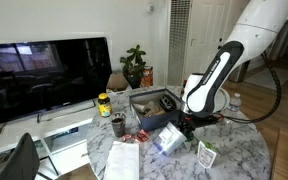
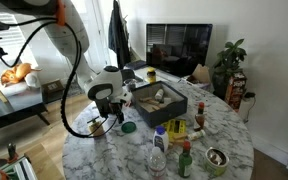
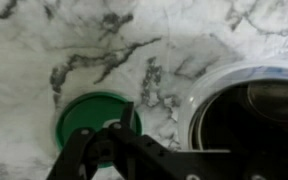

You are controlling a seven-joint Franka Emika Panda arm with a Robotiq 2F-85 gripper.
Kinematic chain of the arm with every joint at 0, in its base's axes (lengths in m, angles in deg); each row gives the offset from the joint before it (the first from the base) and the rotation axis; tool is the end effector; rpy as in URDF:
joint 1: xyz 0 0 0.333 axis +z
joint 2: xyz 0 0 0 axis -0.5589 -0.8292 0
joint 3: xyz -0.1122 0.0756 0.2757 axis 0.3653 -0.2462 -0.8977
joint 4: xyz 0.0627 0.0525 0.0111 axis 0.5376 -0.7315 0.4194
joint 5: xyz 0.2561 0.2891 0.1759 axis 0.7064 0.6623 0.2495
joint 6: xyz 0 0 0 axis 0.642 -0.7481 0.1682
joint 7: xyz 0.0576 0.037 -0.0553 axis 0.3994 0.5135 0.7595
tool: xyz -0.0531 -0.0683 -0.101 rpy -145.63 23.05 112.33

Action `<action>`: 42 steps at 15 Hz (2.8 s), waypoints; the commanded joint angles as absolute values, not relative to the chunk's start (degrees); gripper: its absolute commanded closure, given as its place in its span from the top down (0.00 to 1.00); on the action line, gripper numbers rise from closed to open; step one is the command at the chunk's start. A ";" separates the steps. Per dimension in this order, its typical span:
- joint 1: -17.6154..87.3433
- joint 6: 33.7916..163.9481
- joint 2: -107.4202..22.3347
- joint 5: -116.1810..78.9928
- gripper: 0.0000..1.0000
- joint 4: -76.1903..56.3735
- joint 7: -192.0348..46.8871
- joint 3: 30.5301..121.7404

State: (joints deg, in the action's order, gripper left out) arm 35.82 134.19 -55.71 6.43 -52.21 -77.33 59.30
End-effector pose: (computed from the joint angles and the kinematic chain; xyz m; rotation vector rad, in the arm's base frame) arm 0.4991 0.1224 0.0602 -2.8955 0.4641 -0.0671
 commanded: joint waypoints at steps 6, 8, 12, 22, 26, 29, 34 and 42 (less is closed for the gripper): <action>53.84 115.57 -48.55 -7.21 1.00 -53.33 -106.50 77.60; 53.80 113.39 -48.08 -9.10 1.00 -52.78 -111.32 77.26; 44.64 129.03 -48.53 1.69 1.00 -54.53 -95.60 65.91; 27.94 132.30 -48.58 17.07 1.00 -56.49 -71.91 49.39; 31.83 131.01 -46.23 12.18 1.00 -60.27 -76.18 56.39; 30.44 133.17 -45.13 13.49 1.00 -62.52 -75.59 56.90; 21.28 134.55 -45.20 27.65 1.00 -62.20 -69.88 47.42; 21.62 134.71 -44.65 30.63 1.00 -67.03 -76.55 51.14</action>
State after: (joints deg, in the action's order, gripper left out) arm 20.32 133.69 -46.11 30.49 -63.94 -72.10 49.01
